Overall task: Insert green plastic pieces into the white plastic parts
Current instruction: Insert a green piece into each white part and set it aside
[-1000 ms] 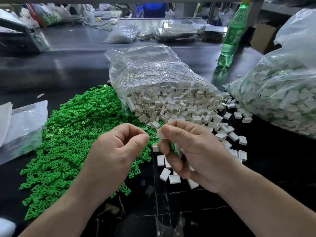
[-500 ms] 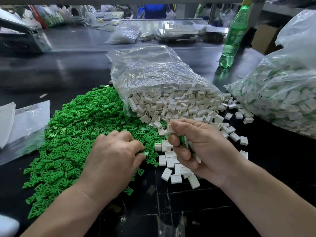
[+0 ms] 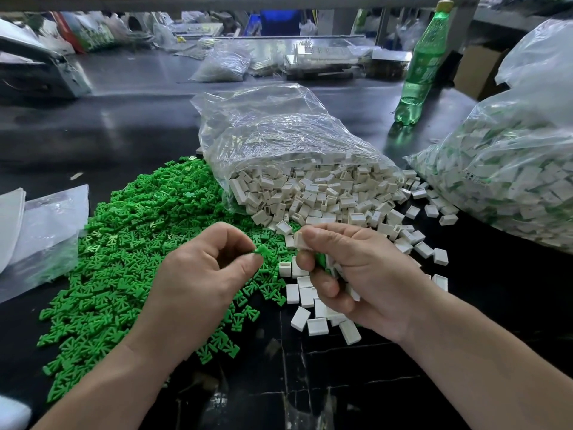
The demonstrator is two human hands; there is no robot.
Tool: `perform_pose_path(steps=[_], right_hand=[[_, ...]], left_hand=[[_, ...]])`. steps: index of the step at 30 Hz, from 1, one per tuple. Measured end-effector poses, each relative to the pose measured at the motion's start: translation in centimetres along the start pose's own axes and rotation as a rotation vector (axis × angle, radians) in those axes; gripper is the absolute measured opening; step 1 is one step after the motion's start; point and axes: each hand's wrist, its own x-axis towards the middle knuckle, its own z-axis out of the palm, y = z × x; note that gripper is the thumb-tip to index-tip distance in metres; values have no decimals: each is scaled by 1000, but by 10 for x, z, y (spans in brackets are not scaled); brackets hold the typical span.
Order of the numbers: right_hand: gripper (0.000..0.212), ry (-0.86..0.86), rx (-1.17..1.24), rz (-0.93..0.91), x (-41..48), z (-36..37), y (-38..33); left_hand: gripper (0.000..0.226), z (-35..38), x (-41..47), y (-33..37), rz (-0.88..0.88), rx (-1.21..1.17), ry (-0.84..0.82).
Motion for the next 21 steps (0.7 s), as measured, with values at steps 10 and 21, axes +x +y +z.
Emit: perform_pose_path(steps=[10,21], right_hand=[[19,-43,-98,-12,-2,6,1],[14,-49,-265,-132,-4,5,5]], left_hand=[[23,3,0,4,-128,-577,-156],[9,4,-4,9,-103,-514,-138]])
